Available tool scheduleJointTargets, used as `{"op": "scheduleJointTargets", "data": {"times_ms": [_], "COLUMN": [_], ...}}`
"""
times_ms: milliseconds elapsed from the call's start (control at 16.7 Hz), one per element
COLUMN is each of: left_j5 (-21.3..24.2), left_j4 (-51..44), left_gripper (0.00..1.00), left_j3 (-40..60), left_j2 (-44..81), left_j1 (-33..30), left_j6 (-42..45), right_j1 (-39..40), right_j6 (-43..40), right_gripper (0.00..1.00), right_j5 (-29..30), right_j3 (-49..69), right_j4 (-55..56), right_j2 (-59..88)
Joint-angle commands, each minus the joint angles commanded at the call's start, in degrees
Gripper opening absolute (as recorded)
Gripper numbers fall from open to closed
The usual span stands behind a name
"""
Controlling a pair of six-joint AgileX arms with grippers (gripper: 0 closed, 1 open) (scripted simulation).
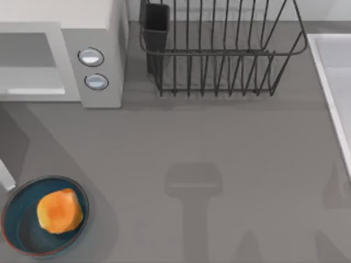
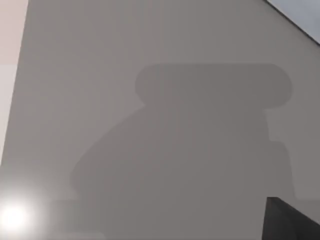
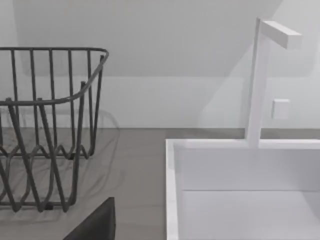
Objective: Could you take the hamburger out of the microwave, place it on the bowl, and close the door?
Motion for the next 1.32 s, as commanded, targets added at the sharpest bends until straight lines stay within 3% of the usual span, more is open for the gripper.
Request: {"op": "scheduleJointTargets", "data": {"times_ms": [300, 780, 1320], "left_j5": [-6.4, -9.1, -25.5], "left_j4": [3.8, 4.5, 5.5], "left_gripper": [0.00, 0.00, 0.00], "left_j3": [-10.3, -12.5, -18.5], "left_j2": [-12.0, -14.3, -24.2], "left_j1": [-11.6, -15.1, -40.4], "left_j6": [-10.7, -14.2, -32.9], "right_j1": [0.0, 0.0, 0.0], "right_j6": [0.0, 0.0, 0.0], "right_gripper": [1.00, 1.00, 1.00], "right_j5": [0.0, 0.0, 0.0], "right_j3": [0.0, 0.0, 0.0], "right_j4": [0.0, 0.0, 0.0], "right_j2": [0.0, 0.0, 0.0]}}
